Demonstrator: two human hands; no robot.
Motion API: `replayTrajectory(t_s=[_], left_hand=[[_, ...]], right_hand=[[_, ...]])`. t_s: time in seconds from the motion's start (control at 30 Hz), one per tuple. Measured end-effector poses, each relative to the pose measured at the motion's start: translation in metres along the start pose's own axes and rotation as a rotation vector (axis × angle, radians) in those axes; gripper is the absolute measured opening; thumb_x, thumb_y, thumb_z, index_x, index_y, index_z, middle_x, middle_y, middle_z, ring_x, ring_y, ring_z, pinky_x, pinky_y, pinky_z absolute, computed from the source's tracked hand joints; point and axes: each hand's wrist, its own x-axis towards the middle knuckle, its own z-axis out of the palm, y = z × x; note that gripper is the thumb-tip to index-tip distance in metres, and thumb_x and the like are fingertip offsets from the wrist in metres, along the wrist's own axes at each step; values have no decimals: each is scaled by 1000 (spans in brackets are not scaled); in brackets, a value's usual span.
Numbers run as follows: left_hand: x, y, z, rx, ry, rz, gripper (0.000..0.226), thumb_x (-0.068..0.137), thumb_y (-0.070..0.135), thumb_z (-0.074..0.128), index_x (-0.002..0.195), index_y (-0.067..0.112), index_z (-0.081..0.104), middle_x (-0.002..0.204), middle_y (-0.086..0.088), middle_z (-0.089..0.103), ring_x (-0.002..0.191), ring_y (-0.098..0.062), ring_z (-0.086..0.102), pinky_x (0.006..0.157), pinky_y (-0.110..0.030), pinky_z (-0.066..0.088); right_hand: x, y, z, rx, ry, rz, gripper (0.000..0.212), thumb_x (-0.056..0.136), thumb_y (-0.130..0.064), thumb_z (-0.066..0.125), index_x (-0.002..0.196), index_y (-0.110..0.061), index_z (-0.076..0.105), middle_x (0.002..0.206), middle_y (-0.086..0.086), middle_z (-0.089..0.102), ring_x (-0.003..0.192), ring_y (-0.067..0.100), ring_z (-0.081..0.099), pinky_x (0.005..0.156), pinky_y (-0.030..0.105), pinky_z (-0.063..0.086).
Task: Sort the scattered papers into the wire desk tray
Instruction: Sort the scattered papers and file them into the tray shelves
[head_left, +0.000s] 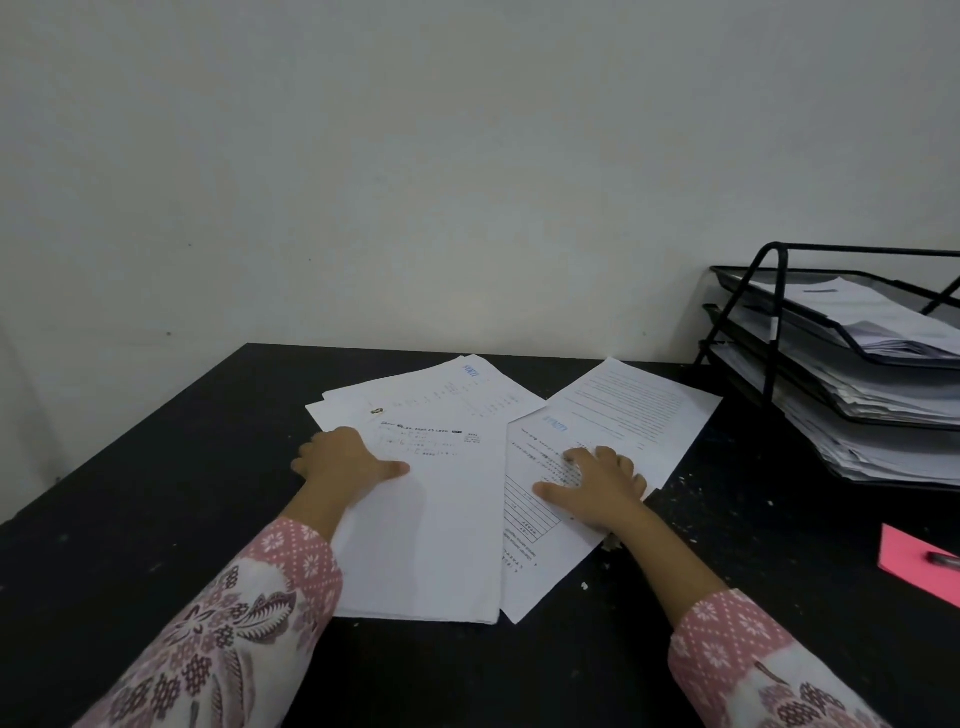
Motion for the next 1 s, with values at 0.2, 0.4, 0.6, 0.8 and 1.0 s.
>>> replayTrajectory(t_s=[0.2, 0.4, 0.6, 0.8, 1.0], left_hand=[[-3, 2, -1, -98, -26, 4, 88, 67, 56, 76, 127, 4, 36, 133, -20, 37, 124, -33, 38, 94, -40, 41], [-10, 11, -11, -390, -24, 141, 56, 82, 13, 66, 128, 4, 37, 125, -13, 51, 109, -27, 52, 78, -29, 42], [-26, 33, -19, -988, -187, 367, 41, 87, 11, 64, 121, 20, 43, 113, -7, 61, 92, -21, 63, 70, -30, 51], [-29, 57, -18, -1190, -256, 380, 47, 87, 8, 63, 127, 18, 41, 112, -10, 63, 94, -26, 65, 82, -43, 54], [-15, 54, -1, -749, -12, 200, 33, 98, 28, 44, 125, 12, 51, 130, -10, 51, 115, -26, 49, 92, -33, 39]], right_hand=[[-2, 1, 2, 13, 11, 8, 69, 78, -65, 55, 135, -30, 38, 145, 5, 28, 136, 27, 20, 113, 49, 17], [-3, -2, -2, 50, 51, 14, 62, 81, -60, 57, 132, -27, 43, 139, 3, 38, 131, 25, 30, 108, 43, 24], [-6, -11, -12, 775, 180, 45, 65, 87, -44, 61, 137, -13, 35, 131, 6, 50, 115, 22, 51, 94, 32, 41], [-4, 8, -22, 1158, -41, 217, 64, 74, -38, 76, 126, -12, 49, 116, 3, 62, 104, 26, 61, 92, 46, 49], [-5, 22, -25, 1032, 101, 126, 25, 90, -7, 58, 115, -7, 60, 115, 8, 64, 103, 27, 61, 95, 42, 48]])
